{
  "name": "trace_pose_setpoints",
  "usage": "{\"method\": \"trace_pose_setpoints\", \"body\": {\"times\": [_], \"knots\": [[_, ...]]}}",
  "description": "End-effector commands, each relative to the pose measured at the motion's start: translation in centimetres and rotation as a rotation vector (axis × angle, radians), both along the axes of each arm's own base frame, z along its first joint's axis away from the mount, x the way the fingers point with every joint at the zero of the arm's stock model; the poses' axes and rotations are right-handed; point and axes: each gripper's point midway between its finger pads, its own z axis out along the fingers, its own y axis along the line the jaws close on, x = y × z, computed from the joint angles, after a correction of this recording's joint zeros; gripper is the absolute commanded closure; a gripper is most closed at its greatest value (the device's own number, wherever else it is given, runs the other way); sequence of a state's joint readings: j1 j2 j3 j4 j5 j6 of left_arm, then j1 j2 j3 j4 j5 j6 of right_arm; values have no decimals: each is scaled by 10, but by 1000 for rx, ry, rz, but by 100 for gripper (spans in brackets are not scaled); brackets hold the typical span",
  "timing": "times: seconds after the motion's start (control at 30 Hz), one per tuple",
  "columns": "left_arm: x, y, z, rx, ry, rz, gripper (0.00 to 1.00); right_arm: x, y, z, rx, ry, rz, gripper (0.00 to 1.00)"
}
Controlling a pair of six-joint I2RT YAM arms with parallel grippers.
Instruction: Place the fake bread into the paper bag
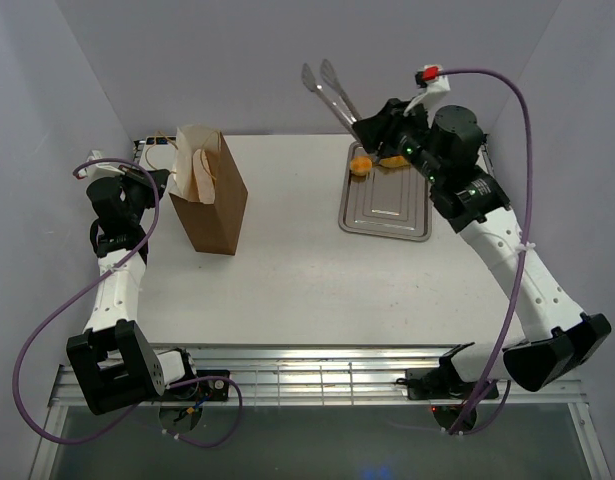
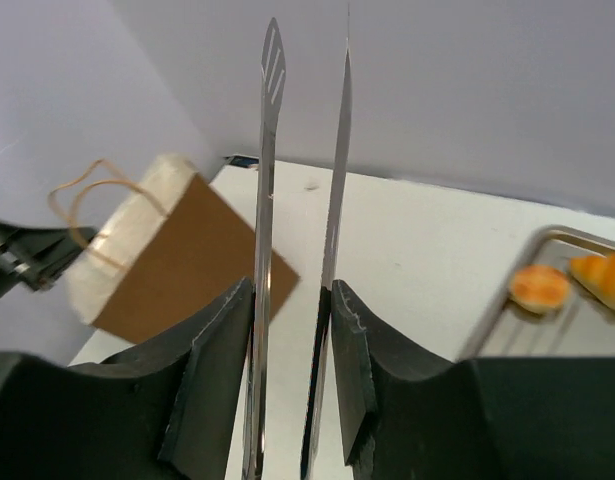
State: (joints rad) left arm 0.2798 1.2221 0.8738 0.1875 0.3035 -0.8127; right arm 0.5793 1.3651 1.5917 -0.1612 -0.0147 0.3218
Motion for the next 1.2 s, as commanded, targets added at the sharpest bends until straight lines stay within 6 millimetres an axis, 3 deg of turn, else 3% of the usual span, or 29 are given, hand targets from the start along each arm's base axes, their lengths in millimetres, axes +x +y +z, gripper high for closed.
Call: {"method": "trace_pose_setpoints", "body": {"times": [0.0, 0.03, 0.1, 0.13, 0.17, 0.23, 0.27, 0.33, 0.5, 0.73, 0.9, 1.17], "knots": [[-8, -1, -9, 3, 32, -7, 100, 13, -40, -9, 64, 43, -48, 58], [-8, -1, -9, 3, 30, -7, 100, 22, -63, -25, 60, 74, -101, 58], [-8, -3, -8, 1, 30, -11, 100, 28, -83, -42, 78, 124, -139, 58], [-8, -2, -8, 1, 30, -11, 100, 33, -103, -50, 85, 140, -173, 58], [-8, -2, -8, 1, 29, -11, 100, 37, -111, -72, 82, 189, -189, 58], [-8, -3, -7, 1, 27, -16, 100, 42, -135, -89, 128, 233, -204, 58], [-8, -3, -8, 1, 29, -16, 100, 43, -142, -114, 142, 290, -206, 58], [-8, -4, -8, 4, 27, -18, 100, 45, -154, -125, 214, 316, -188, 59], [-9, -3, -8, 6, 27, -18, 100, 42, -156, -181, 201, 424, -192, 60], [-9, -4, -13, -2, 36, -24, 100, 42, -173, -243, 101, 493, -283, 61], [-9, -5, -16, -2, 38, -24, 100, 40, -182, -270, -10, 483, -367, 61], [-10, -5, -20, -5, 43, -25, 100, 26, -161, -304, -216, 434, -444, 59]]}}
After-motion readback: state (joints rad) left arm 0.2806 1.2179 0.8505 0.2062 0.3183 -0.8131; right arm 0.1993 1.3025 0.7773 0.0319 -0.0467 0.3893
